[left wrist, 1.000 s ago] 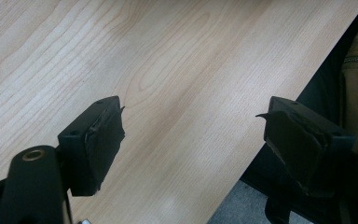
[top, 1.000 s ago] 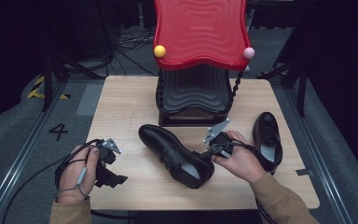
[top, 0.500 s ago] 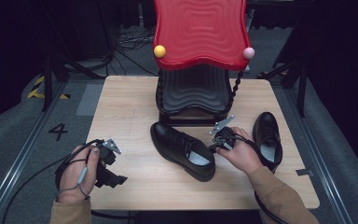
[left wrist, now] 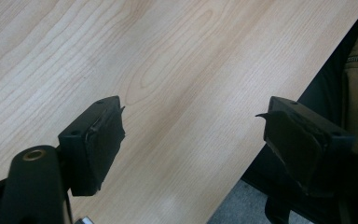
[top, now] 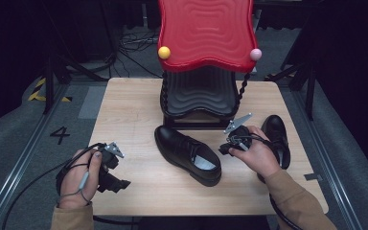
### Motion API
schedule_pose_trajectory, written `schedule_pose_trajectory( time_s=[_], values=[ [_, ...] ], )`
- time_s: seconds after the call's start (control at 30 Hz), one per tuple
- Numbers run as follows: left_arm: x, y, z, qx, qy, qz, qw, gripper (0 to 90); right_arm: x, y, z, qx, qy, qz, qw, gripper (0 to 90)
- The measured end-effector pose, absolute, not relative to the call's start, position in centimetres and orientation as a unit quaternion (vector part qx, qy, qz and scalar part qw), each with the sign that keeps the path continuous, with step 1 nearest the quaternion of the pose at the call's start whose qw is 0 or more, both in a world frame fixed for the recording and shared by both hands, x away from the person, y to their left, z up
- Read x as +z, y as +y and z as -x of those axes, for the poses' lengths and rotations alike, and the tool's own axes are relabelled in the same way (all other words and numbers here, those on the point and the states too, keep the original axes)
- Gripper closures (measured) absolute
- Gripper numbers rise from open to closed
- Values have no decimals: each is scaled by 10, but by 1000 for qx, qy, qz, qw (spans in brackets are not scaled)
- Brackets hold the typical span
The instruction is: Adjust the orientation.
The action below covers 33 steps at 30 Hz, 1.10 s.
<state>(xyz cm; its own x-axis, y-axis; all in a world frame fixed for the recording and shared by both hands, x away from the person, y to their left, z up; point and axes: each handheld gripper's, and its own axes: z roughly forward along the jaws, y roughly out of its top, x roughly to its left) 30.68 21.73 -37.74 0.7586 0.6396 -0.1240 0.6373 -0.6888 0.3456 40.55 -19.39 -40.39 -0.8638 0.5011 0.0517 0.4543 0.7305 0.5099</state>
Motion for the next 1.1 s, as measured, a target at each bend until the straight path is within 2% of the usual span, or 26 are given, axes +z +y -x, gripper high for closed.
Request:
schedule_pose_trajectory(
  time_s=[0.27,0.5,0.73,1.1],
  values=[
    [-376,216,-307,2,347,-920,185,204,-367,-185,-384,266,941,-204,35,741],
    [-376,213,-310,0,343,-921,185,204,-352,-162,-365,244,959,-145,12,699],
    [-377,212,-312,-3,340,-923,180,204,-361,-140,-359,196,975,-102,-11,651],
    [-377,213,-311,-3,342,-921,186,204,-397,-122,-369,153,983,-91,-40,636]
  ],
)
